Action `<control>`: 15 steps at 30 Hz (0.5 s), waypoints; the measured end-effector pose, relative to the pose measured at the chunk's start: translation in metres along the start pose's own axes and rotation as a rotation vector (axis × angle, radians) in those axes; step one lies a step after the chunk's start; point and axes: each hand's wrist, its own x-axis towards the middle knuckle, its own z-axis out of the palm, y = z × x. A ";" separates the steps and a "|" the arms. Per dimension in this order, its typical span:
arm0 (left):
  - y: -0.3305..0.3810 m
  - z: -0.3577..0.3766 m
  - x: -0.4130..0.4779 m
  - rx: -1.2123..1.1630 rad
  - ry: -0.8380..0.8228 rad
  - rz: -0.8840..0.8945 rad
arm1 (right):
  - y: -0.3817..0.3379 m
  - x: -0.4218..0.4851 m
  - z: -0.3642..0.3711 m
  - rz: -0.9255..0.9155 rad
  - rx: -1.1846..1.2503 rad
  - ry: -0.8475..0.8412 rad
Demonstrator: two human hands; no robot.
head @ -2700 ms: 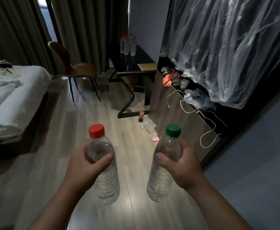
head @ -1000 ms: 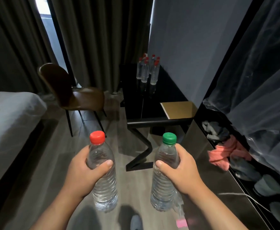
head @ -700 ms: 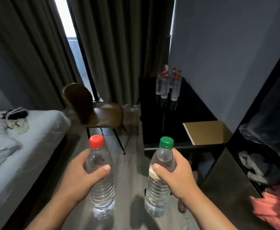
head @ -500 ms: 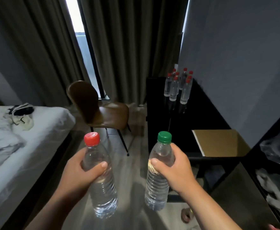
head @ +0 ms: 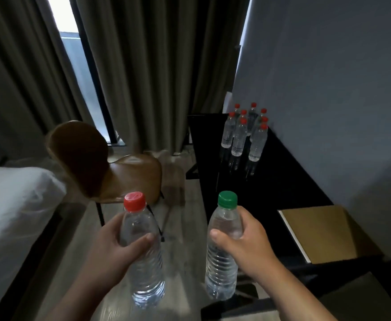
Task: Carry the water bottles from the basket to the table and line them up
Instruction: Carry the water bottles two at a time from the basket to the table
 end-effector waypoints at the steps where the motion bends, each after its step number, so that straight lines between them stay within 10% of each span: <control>1: -0.003 -0.007 0.021 -0.002 -0.019 -0.007 | -0.004 0.015 0.008 0.012 0.008 0.006; 15: -0.030 -0.005 0.248 -0.037 -0.247 -0.010 | -0.006 0.191 0.030 0.096 0.026 0.154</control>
